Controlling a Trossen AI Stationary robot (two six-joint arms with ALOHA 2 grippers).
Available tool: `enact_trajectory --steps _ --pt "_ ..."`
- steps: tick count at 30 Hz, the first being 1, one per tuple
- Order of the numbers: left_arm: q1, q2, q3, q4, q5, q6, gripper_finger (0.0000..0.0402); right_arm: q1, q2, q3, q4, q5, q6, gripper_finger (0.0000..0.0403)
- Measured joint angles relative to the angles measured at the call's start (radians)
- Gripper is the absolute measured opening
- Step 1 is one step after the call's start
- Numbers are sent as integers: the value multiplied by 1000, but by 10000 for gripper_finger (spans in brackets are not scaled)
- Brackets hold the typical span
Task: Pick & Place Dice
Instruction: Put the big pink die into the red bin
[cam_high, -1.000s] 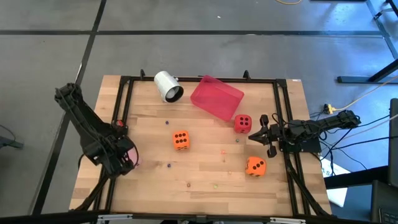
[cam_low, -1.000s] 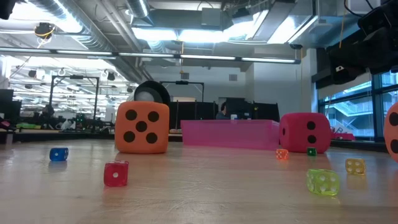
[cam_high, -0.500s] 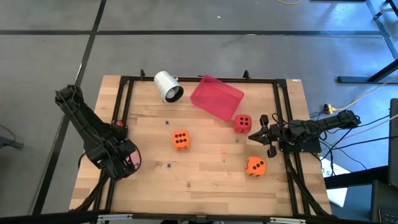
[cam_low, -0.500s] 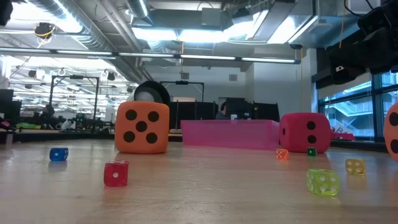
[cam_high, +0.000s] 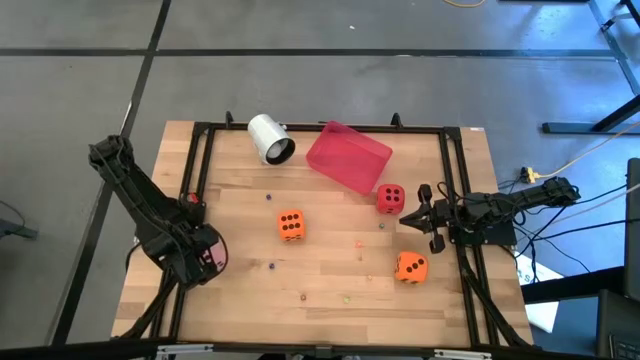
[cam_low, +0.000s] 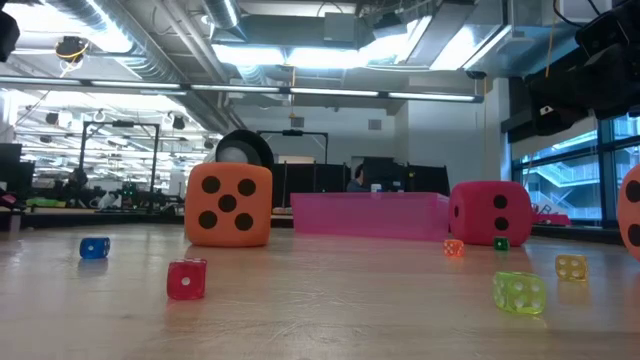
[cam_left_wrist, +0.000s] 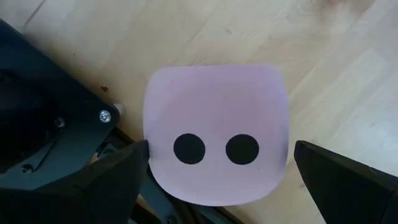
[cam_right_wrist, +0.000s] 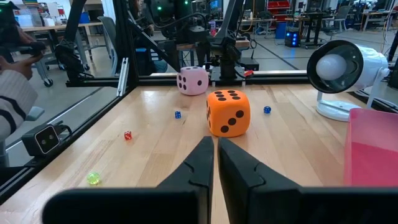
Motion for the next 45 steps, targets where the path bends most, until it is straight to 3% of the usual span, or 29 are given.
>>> enact_trajectory --steps 19,39,45 --pt "0 3 -82 160 3 -12 400 0 0 0 0 0 0 25" --pt "0 57 -82 164 -35 -26 400 0 0 0 0 0 0 25" --pt "0 74 -82 187 -44 18 377 0 0 0 0 0 0 25"
